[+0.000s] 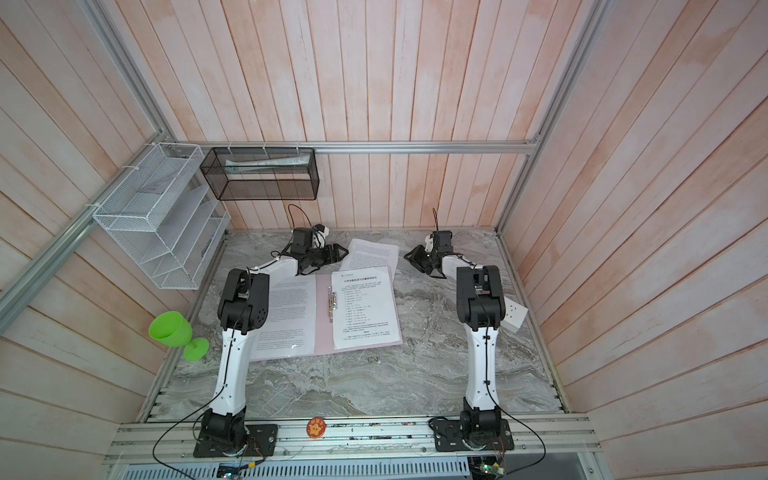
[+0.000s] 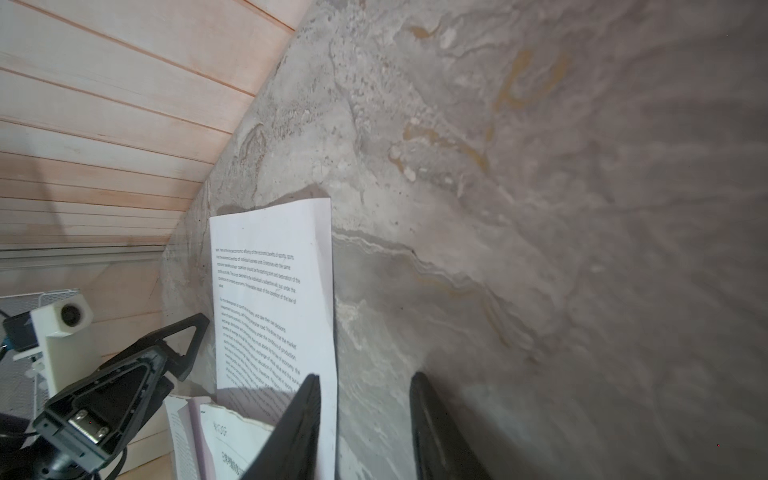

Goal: Put the files into the folder
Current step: 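Lift the sheet with the right gripper while the left gripper hovers beside it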

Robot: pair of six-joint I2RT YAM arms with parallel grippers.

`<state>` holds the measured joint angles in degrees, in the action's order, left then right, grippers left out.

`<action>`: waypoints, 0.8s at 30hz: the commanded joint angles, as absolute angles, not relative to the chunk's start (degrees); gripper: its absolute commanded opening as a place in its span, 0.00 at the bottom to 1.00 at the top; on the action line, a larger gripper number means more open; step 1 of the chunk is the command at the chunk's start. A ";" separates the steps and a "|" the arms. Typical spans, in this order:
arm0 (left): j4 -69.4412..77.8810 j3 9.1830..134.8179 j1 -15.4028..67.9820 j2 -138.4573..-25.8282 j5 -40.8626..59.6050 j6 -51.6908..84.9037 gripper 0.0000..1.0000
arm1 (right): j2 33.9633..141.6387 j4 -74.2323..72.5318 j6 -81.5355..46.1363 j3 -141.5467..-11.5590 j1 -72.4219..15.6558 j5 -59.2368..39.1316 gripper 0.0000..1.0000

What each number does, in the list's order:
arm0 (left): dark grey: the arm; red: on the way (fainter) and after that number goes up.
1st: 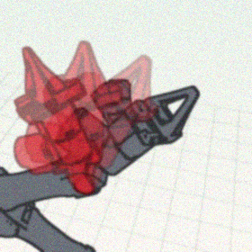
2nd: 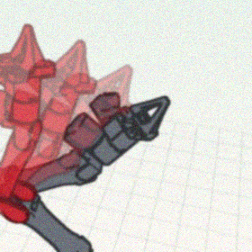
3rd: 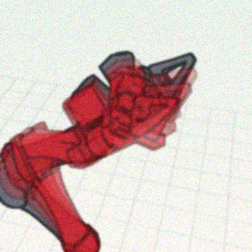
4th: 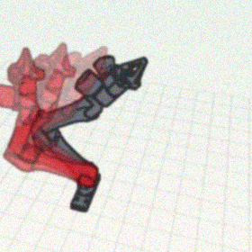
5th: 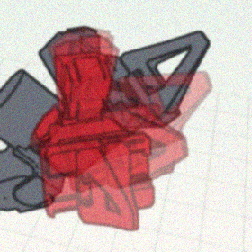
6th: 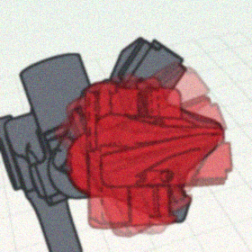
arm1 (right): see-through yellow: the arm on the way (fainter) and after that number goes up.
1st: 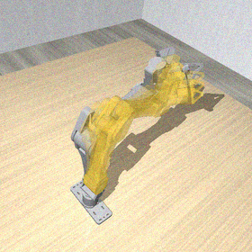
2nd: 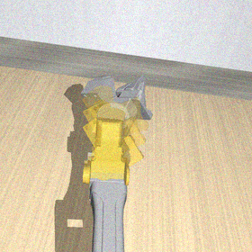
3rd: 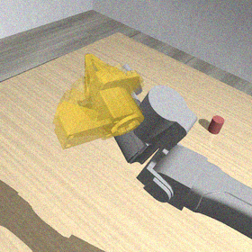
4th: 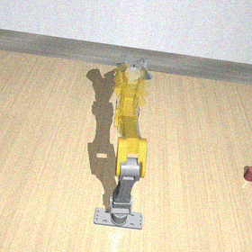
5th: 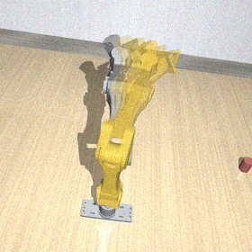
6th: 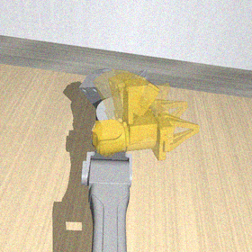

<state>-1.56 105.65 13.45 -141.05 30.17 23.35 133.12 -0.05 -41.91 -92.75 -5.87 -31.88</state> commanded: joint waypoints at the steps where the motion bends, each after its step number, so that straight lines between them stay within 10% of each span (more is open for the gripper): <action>1: -4.46 105.83 14.72 -141.76 31.79 23.35 0.80 | 130.17 -1.05 -45.16 -88.43 -5.97 -35.10 0.40; 24: -2.92 105.18 15.72 -142.81 33.84 24.90 0.80 | 127.77 -14.50 -63.16 -72.38 -11.85 -41.67 0.43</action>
<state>-1.74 105.65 15.59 -141.12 32.69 24.25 124.79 -11.68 -59.61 -73.76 -11.81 -41.12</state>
